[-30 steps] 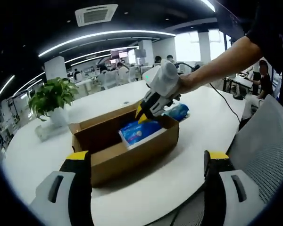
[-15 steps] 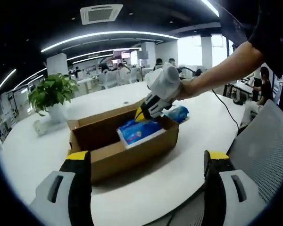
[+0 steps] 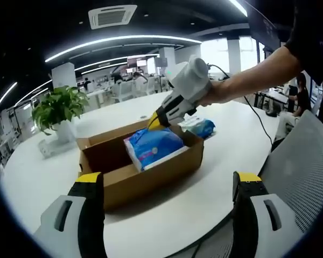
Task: Operate the shoe box by opening the lid, removing the specified soft item, and placing it in the target area until the item is outside and the box remains undamaged.
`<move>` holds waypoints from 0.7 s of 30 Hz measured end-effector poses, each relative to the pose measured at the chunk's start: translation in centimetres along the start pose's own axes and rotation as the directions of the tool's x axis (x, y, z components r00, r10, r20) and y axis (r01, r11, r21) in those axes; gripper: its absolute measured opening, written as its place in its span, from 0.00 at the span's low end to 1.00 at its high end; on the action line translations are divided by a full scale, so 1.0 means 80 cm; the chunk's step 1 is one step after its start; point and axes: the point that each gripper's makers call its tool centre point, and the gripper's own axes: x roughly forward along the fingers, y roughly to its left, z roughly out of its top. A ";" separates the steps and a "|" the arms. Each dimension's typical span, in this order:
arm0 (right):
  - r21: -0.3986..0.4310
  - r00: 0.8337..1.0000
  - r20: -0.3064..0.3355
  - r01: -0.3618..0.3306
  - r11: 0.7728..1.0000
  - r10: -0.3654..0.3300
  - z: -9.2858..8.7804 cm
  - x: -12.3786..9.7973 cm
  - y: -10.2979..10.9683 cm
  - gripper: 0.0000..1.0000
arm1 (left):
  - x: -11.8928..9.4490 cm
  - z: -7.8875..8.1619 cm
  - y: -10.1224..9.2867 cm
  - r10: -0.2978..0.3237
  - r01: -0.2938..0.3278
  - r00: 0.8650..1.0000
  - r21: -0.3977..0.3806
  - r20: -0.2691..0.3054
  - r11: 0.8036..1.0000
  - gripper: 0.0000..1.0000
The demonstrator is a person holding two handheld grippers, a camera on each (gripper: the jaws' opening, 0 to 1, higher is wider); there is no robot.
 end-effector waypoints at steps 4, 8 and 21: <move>-0.010 1.000 0.022 0.013 1.000 -0.012 0.013 -0.008 -0.007 0.00 | 0.000 0.000 0.001 0.000 0.000 1.000 0.002 -0.001 1.000 0.99; -0.020 0.999 0.042 0.026 0.999 -0.025 0.023 -0.017 -0.012 0.00 | 0.000 0.001 0.001 0.002 -0.002 1.000 0.005 0.001 1.000 0.99; -0.054 0.991 0.109 0.083 0.995 -0.077 0.054 -0.055 -0.041 0.00 | 0.000 -0.003 0.000 0.001 -0.001 1.000 0.008 -0.010 1.000 0.99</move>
